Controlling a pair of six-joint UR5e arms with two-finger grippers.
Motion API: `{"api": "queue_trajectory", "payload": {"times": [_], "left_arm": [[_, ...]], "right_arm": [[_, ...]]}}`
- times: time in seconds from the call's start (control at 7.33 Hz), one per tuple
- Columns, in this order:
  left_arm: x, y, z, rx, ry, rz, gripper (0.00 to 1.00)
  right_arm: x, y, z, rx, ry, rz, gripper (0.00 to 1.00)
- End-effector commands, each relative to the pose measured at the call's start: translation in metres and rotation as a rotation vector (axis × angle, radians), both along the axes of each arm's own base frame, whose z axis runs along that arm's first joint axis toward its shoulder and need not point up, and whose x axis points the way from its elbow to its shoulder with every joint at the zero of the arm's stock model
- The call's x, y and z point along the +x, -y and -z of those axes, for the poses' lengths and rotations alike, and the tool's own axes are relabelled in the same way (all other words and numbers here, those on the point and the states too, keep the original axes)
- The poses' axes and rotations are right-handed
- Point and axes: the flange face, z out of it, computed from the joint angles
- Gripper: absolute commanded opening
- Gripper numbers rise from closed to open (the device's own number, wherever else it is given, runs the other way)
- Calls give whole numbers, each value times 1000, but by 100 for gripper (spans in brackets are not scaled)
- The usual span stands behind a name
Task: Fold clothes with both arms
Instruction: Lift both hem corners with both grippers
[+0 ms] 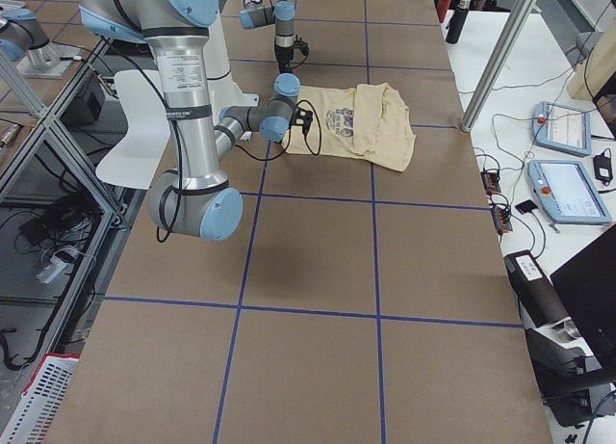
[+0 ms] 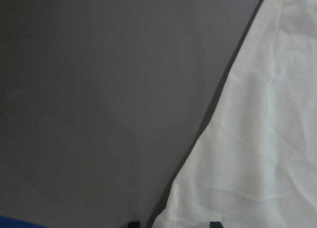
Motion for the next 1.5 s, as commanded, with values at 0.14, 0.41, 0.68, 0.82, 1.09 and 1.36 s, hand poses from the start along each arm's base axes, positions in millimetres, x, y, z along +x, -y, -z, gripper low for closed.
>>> {"api": "queue_trajectory", "payload": {"times": [0.14,0.41,0.68,0.82,1.09,1.36], "left_arm": [[-1,0,5,2,-10,0,0],[-21,1,25,9,-45,8,0],[-33,-7,26,8,-24,-3,0],[-36,-11,33,11,-39,-8,0],[-24,-45,34,46,-42,-102,0],[-21,-72,45,47,-62,-158,0]], "right_arm": [[1,1,-1,-1,-1,-1,0],[2,-1,0,-6,3,9,0],[26,-11,-3,-20,7,24,0],[35,-18,-5,-41,13,54,0],[42,-34,-5,-117,39,169,0],[64,-54,-3,-193,63,276,0]]}}
